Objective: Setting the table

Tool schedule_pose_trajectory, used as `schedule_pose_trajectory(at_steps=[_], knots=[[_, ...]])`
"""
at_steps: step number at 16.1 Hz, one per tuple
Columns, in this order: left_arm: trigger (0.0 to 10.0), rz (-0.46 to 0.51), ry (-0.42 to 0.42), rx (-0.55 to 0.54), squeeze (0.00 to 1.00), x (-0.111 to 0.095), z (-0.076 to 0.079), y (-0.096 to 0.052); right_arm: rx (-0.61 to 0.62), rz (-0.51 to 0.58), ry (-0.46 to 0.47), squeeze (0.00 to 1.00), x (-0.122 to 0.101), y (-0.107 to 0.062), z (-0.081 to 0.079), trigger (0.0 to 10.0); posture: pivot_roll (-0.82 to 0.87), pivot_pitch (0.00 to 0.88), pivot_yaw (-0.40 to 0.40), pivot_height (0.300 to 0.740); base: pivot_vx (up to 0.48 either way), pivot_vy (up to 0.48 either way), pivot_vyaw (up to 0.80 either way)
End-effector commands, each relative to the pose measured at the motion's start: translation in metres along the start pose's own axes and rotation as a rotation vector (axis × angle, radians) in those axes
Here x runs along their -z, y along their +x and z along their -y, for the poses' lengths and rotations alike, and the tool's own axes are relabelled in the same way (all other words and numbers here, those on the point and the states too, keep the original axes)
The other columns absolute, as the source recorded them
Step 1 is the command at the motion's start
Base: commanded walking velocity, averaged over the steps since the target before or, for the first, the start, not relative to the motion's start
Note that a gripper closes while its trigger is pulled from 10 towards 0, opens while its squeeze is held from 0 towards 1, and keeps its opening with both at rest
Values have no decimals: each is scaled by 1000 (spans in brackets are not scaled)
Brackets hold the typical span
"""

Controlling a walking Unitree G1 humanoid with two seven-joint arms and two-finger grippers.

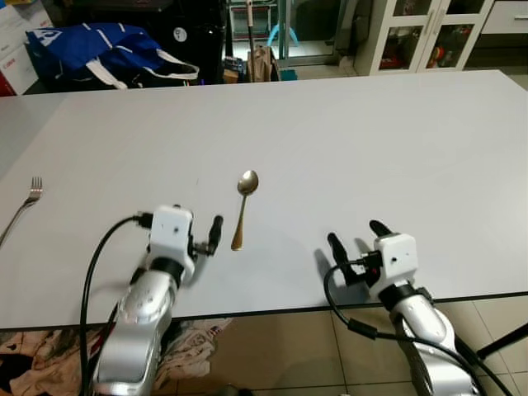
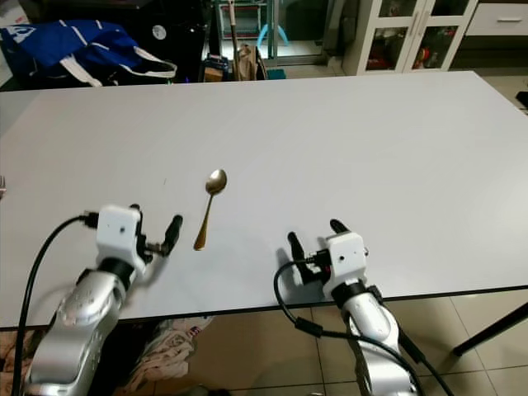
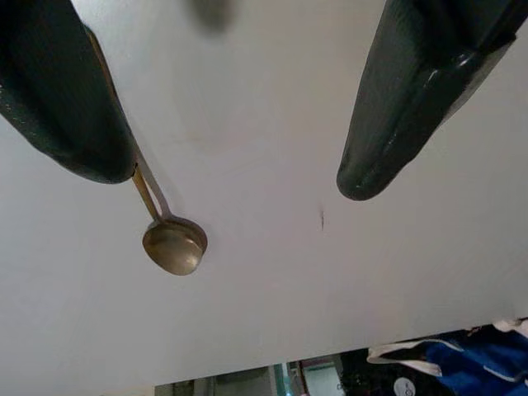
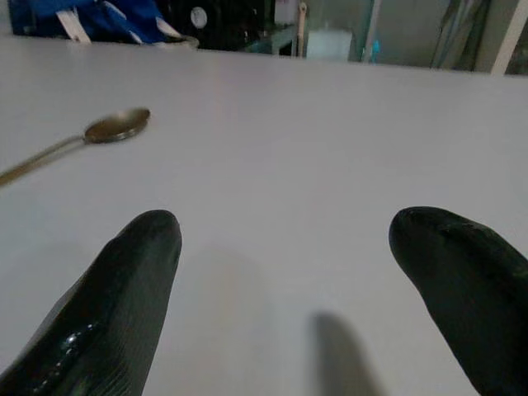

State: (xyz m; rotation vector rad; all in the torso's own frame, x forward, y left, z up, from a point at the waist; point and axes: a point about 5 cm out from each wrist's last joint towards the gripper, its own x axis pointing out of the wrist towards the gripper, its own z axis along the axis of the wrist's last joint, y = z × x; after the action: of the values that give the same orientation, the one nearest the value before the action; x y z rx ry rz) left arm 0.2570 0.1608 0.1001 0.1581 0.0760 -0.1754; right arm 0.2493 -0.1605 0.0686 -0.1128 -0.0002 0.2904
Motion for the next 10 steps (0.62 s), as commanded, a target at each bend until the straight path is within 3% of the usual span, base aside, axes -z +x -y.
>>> schedule_pose_trajectory(at_steps=[1, 4, 5, 7, 9, 10], knots=[[10000, 34, 97, -12, 0, 9, -3, -9, 33, 9, 18, 0, 3, -1, 6, 10000, -104, 0, 72, 736, 0, 0, 0], [10000, 40, 192, -59, 0, 22, -12, -24, 82, 6, 68, 0, 12, -3, 16, 10000, -106, 0, 70, 736, 0, 0, 0], [10000, 56, 186, -94, 0, 22, -14, -28, 91, -3, 81, 0, 16, -4, 20, 10000, -107, 0, 69, 736, 0, 0, 0], [10000, 53, 118, -111, 0, 18, -14, -24, 91, -7, 71, 0, 19, -4, 22, 10000, -107, 0, 69, 736, 0, 0, 0], [10000, 69, -33, -107, 0, 10, -7, -14, 83, -11, 65, 0, 22, -2, 21, 10000, -107, 0, 69, 736, 0, 0, 0], [10000, 72, -71, -108, 0, 8, -5, -12, 83, -9, 66, 0, 22, -1, 22, 10000, -108, 0, 68, 736, 0, 0, 0]])
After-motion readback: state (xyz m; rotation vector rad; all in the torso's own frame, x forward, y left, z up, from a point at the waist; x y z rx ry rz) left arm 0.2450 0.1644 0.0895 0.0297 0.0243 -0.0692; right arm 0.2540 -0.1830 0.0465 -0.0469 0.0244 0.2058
